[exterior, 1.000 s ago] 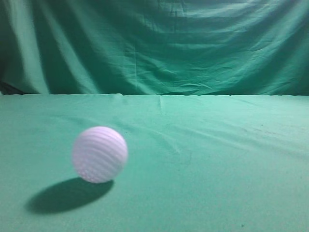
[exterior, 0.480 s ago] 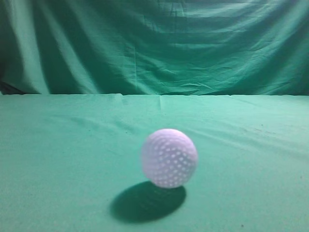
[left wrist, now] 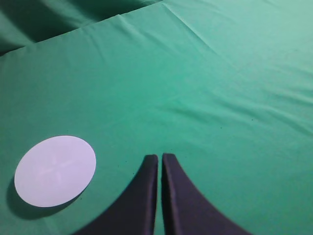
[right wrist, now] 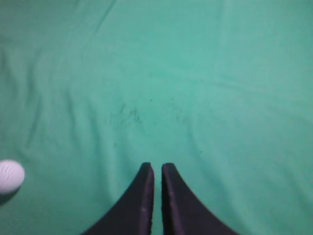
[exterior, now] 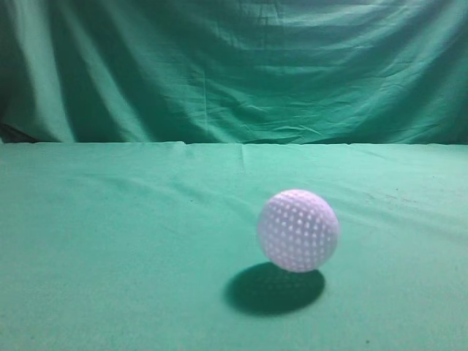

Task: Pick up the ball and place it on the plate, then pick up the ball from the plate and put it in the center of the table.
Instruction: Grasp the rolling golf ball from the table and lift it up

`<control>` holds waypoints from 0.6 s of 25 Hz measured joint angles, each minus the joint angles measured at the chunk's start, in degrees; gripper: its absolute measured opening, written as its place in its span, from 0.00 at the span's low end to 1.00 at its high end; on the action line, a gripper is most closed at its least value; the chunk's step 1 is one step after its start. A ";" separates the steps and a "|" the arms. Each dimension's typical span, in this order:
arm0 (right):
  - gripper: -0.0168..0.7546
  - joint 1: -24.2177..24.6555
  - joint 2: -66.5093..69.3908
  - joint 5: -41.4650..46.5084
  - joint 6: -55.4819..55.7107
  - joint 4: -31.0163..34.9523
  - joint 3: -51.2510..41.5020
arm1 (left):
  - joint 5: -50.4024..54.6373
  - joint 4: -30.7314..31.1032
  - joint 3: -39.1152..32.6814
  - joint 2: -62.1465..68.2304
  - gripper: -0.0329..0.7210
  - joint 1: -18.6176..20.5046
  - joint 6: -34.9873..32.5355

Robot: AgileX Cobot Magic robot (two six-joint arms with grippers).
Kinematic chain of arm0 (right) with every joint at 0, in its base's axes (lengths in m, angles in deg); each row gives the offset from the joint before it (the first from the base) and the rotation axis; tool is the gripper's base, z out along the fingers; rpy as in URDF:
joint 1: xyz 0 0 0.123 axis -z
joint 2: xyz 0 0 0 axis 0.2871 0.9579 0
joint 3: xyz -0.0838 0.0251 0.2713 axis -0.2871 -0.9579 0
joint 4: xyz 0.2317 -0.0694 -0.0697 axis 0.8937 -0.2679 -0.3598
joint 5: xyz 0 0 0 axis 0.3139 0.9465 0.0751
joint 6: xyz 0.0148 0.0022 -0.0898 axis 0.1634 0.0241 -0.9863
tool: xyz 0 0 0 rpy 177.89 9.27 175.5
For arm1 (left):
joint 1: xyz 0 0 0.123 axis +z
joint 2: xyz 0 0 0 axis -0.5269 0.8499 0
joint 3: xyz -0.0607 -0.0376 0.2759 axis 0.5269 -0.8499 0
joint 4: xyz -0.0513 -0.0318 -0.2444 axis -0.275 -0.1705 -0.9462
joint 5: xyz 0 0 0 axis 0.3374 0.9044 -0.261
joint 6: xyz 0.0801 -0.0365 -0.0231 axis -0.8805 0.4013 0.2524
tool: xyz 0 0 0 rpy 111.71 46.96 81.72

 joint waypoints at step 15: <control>0.08 -31.86 37.71 5.93 1.35 -5.42 17.95 | 0.10 1.62 -0.10 0.00 0.04 -0.09 0.00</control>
